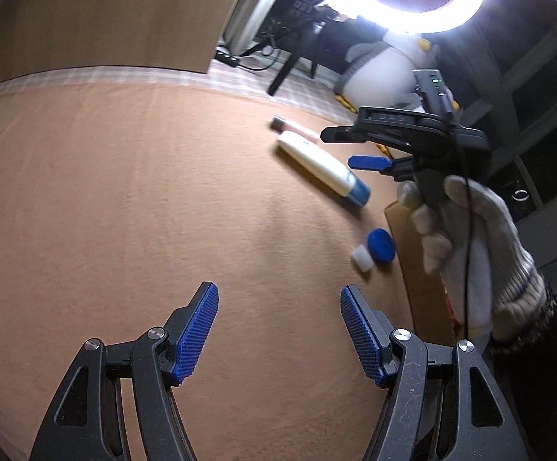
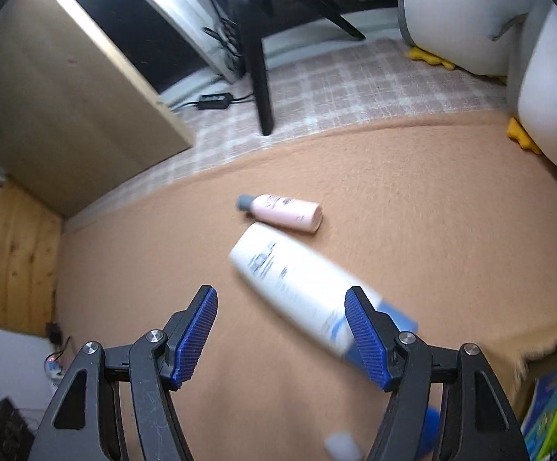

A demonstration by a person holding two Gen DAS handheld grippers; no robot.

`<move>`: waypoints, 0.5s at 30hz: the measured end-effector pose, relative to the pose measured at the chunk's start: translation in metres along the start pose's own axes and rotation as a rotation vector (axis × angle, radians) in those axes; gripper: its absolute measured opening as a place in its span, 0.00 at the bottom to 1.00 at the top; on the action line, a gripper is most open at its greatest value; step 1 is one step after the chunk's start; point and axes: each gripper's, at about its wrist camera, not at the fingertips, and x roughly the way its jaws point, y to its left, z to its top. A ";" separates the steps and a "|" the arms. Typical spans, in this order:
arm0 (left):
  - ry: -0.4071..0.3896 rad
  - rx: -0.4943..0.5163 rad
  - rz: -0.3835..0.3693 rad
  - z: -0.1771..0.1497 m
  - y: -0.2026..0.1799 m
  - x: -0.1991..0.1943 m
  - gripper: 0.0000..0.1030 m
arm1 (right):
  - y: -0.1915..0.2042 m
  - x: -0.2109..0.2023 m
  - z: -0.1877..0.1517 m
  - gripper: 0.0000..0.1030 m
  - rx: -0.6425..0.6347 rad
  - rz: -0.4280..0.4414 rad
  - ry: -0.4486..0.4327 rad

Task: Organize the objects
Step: 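Move the right gripper to the white AQUA sunscreen tube and grasp it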

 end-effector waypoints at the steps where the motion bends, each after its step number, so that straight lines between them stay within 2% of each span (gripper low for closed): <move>1: 0.000 -0.004 0.003 0.000 0.003 -0.001 0.68 | -0.001 0.004 0.003 0.64 -0.005 -0.017 0.003; 5: 0.000 -0.010 0.010 0.000 0.011 -0.002 0.68 | -0.004 0.016 0.007 0.64 -0.018 -0.028 0.035; 10: 0.007 -0.015 0.011 0.003 0.016 0.003 0.68 | -0.002 0.019 -0.002 0.63 -0.037 0.019 0.078; 12: 0.010 -0.015 0.008 0.003 0.016 0.003 0.68 | 0.002 0.021 -0.008 0.59 -0.056 0.025 0.094; 14: 0.013 -0.016 0.003 0.003 0.016 0.004 0.68 | 0.006 0.023 -0.014 0.46 -0.063 0.047 0.114; 15: 0.015 -0.015 0.001 0.002 0.015 0.004 0.68 | 0.008 0.025 -0.019 0.44 -0.063 0.069 0.129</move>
